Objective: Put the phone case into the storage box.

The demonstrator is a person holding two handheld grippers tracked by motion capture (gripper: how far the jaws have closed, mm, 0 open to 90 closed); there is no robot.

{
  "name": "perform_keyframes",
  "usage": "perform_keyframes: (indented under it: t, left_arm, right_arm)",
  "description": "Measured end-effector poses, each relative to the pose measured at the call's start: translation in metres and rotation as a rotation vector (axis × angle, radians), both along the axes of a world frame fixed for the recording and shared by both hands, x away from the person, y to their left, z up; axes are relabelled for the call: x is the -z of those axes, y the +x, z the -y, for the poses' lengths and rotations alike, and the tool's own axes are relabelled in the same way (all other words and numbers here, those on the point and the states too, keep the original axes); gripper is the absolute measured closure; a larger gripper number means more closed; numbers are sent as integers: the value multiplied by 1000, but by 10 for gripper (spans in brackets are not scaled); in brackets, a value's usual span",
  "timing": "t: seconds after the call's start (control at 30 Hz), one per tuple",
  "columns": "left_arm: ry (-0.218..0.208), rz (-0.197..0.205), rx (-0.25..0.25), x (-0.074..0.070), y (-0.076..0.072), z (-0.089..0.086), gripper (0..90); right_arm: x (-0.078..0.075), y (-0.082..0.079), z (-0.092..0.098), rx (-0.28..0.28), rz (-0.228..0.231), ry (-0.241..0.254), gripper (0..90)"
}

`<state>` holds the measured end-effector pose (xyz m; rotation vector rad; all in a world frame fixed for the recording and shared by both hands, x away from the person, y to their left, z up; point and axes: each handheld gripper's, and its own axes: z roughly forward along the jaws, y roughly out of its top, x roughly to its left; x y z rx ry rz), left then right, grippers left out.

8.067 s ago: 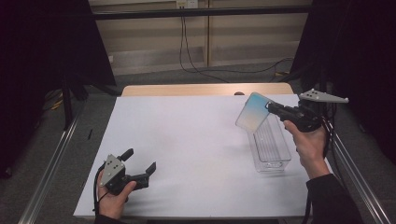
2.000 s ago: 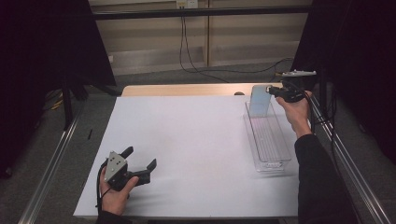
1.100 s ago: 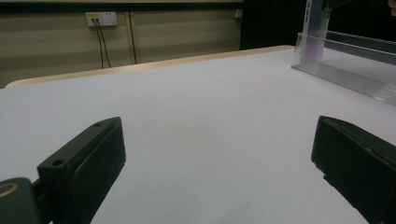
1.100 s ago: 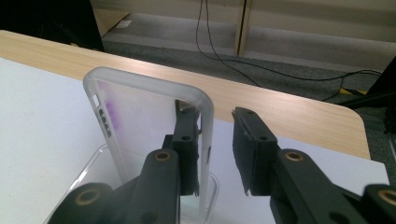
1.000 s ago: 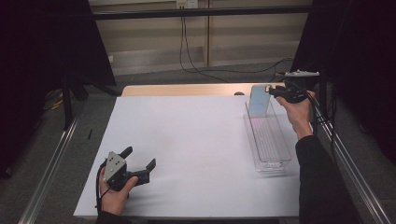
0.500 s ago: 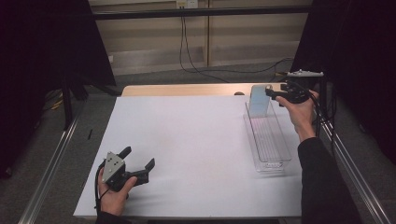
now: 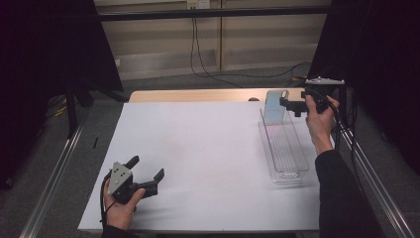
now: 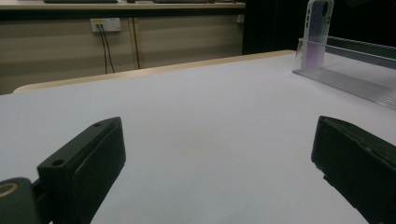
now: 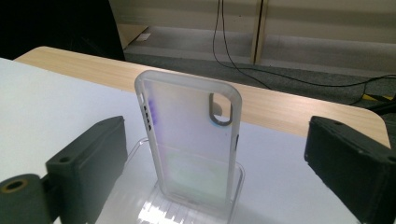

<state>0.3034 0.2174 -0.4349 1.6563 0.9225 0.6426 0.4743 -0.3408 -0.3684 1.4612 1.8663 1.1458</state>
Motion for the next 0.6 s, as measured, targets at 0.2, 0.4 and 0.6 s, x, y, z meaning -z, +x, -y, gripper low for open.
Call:
perform_keyframes:
  t: [0.2, 0.4, 0.6]
  left_arm:
    - [-4, 1, -5, 0, 0, 0, 30]
    - [-16, 0, -4, -1, 0, 0, 29]
    - [-19, 2, -5, -1, -1, -1, 29]
  right_arm:
    - [3, -6, 1, -10, 15, 6, 68]
    - [7, -9, -4, -3, 35, -11, 52]
    - [10, -12, -5, 3, 81, 15, 32]
